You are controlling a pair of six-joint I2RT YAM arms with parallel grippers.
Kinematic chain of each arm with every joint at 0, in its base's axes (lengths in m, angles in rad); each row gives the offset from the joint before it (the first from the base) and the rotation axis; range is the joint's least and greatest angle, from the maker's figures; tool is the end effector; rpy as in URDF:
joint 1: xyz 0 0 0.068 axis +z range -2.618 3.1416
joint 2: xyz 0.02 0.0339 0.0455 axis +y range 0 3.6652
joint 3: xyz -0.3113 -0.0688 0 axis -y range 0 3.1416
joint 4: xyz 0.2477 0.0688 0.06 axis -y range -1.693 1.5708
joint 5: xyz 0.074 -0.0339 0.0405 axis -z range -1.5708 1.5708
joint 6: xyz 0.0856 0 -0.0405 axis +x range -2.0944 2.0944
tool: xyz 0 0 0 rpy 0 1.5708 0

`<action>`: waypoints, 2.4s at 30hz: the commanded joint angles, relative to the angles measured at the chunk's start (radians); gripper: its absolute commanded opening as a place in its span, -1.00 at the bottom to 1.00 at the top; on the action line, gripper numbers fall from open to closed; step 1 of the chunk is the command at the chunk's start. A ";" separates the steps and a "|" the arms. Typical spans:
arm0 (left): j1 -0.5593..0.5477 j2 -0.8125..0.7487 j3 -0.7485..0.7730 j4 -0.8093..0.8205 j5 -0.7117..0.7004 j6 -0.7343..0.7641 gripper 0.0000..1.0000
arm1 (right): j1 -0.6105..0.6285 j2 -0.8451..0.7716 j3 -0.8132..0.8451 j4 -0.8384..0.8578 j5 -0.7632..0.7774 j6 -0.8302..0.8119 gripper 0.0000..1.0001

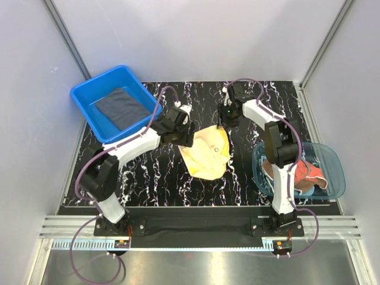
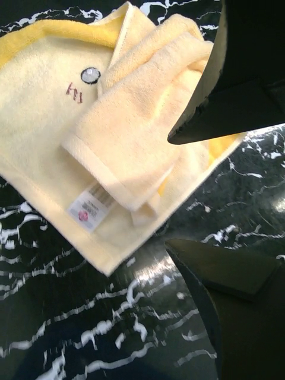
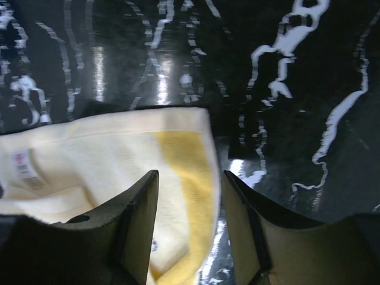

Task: Fold and stack the towels
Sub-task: Flatten out the crumpled towel

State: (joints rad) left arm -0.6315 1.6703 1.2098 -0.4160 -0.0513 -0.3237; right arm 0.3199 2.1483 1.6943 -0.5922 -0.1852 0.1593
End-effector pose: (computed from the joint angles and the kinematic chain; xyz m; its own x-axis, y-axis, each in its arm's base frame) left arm 0.3267 -0.2335 0.2444 -0.7672 0.1676 -0.6191 0.3366 0.9269 -0.1662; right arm 0.4868 0.1779 0.1827 -0.8741 -0.1253 -0.4692 -0.2613 0.9358 0.2368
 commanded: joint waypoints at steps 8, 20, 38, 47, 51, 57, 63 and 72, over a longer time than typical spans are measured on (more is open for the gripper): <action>0.021 0.204 0.097 0.143 0.134 0.015 0.31 | -0.068 0.094 0.083 0.043 -0.118 -0.082 0.12; 0.041 0.229 0.083 0.169 0.267 0.029 -0.54 | -0.068 0.193 0.148 0.046 -0.177 -0.073 -0.12; 0.058 -0.145 0.044 -0.205 0.016 -0.024 -1.00 | -0.229 -0.138 -0.114 -0.021 0.263 0.180 -1.00; 0.056 -0.276 -0.263 -0.149 -0.056 -0.113 -1.00 | -0.185 -0.338 -0.249 0.044 -0.070 0.145 0.00; 0.062 -0.322 -0.334 -0.115 -0.076 -0.140 -1.00 | -0.081 -0.289 -0.158 0.081 -0.191 0.008 0.10; 0.067 -0.333 -0.374 -0.067 -0.027 -0.160 -1.00 | 0.079 -0.044 0.086 0.045 -0.339 -0.131 0.01; 0.072 -0.330 -0.427 0.008 0.022 -0.190 -1.00 | 0.146 0.165 0.269 0.003 -0.375 -0.187 -0.02; 0.072 -0.316 -0.435 0.040 0.044 -0.187 -1.00 | 0.182 0.266 0.301 -0.004 -0.408 -0.233 -0.01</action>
State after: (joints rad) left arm -0.5652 1.3609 0.7696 -0.4416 -0.0280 -0.4995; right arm 0.4881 2.4054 1.9545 -0.5884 -0.5755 -0.0261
